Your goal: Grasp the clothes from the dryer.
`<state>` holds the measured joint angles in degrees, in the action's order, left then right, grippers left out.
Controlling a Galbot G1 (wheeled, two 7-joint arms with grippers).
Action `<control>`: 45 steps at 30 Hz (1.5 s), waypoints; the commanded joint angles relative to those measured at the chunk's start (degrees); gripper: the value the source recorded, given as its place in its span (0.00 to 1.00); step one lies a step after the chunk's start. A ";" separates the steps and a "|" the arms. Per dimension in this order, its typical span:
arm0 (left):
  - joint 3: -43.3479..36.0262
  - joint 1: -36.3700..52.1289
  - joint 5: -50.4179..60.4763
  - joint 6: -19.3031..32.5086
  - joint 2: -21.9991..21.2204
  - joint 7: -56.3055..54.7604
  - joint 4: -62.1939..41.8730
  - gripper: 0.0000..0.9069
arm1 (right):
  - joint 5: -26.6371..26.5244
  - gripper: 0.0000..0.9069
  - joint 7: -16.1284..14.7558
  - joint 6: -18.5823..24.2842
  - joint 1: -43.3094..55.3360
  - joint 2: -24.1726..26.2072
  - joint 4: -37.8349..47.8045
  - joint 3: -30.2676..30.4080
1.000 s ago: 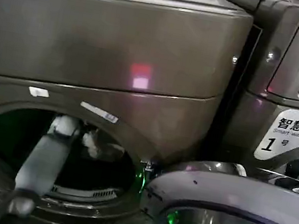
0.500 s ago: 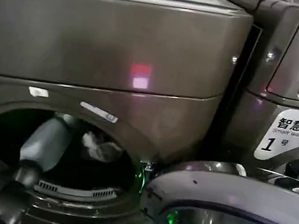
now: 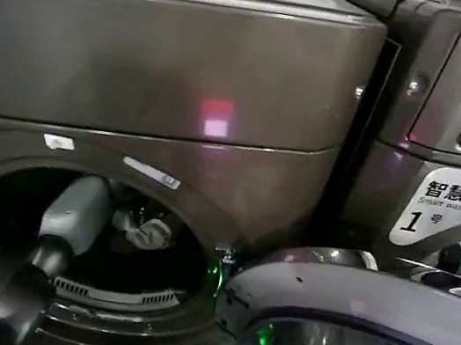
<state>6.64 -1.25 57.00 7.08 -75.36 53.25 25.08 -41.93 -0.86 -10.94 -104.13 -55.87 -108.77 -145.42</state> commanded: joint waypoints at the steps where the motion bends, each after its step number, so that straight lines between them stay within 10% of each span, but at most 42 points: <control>1: -1.09 0.46 2.47 0.19 -0.33 0.76 -1.30 0.00 | 0.04 1.00 0.13 -0.02 0.22 -0.02 -0.08 0.21; 11: 2.14 -0.98 -1.59 -0.33 -0.22 -0.54 0.18 0.00 | 0.13 1.00 0.20 -0.01 0.45 -0.20 -0.17 0.59; 24: 14.61 -15.49 -47.83 -12.98 -0.47 -15.96 24.17 0.00 | 0.83 1.00 -0.02 0.04 2.17 -1.38 -2.33 3.91; 36: 20.55 -32.50 -71.97 -11.62 -5.01 -38.02 49.16 0.00 | 2.68 1.00 1.52 -0.09 2.27 -1.50 -1.76 4.42; 45: 23.68 -41.46 -65.73 -3.36 -8.27 -53.98 60.16 0.00 | 3.92 1.00 0.55 -0.59 3.00 -1.58 -1.94 4.42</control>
<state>27.45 -33.02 -6.20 -1.00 -81.25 15.54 71.87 -38.88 0.12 -11.13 -101.30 -57.38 -110.65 -140.89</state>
